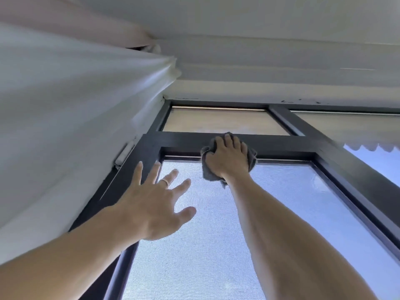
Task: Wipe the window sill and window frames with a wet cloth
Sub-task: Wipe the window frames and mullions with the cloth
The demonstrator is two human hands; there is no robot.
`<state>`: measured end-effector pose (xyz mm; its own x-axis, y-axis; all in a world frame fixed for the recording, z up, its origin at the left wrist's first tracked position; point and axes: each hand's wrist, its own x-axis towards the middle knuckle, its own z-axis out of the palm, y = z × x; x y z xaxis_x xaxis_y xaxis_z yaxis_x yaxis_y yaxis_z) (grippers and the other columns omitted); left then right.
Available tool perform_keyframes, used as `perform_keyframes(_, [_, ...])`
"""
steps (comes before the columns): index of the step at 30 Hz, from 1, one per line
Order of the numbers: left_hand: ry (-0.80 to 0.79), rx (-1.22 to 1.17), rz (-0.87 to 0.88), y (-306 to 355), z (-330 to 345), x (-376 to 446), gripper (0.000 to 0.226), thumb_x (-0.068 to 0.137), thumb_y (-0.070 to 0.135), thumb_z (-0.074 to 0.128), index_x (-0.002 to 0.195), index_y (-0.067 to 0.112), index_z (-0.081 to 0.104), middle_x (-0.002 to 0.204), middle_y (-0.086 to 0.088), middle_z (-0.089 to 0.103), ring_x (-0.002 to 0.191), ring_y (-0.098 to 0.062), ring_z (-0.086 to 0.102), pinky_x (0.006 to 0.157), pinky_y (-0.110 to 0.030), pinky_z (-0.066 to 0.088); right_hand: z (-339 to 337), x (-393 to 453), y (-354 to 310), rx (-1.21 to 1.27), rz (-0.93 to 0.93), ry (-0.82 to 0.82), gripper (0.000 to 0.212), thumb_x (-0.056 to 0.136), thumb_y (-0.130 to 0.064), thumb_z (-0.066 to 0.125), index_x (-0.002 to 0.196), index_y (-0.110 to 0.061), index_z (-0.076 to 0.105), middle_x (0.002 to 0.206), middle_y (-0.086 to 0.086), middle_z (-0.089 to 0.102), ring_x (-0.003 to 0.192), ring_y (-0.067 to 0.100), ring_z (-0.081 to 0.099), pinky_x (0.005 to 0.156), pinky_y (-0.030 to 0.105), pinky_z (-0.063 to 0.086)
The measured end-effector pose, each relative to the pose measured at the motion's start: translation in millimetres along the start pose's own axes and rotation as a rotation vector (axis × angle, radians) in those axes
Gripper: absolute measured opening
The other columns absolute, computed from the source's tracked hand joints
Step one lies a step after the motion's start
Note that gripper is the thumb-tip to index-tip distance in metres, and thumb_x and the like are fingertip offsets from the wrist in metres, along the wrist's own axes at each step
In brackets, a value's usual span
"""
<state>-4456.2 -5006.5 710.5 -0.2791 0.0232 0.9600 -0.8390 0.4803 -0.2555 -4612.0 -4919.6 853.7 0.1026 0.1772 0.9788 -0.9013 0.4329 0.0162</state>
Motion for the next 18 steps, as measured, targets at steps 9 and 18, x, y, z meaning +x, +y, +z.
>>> perform_keyframes(9, [-0.083,0.0,-0.183,-28.9,-10.6,-15.8,0.091,0.093,0.069,0.029,0.152,0.021,-0.02,0.162,-0.013,-0.014,0.15,-0.033,-0.005,0.122,-0.047,0.005,21.3,1.8,-66.6,0.007,-0.229,-0.093,0.058,0.1,-0.037,0.026,0.156,-0.024,0.014,0.166,0.002,0.002,0.151,0.025,-0.005,0.12,0.044,-0.008])
perform_keyframes(18, [-0.106,-0.003,-0.146,-45.7,-15.0,-24.7,0.083,0.095,0.065,0.026,0.156,0.02,-0.008,0.164,-0.005,-0.004,0.151,-0.03,-0.003,0.121,-0.049,0.007,24.4,-2.2,-92.7,-0.045,-0.091,-0.077,0.065,0.099,-0.039,0.027,0.157,-0.019,0.007,0.165,0.008,0.0,0.15,0.033,-0.007,0.119,0.051,-0.009])
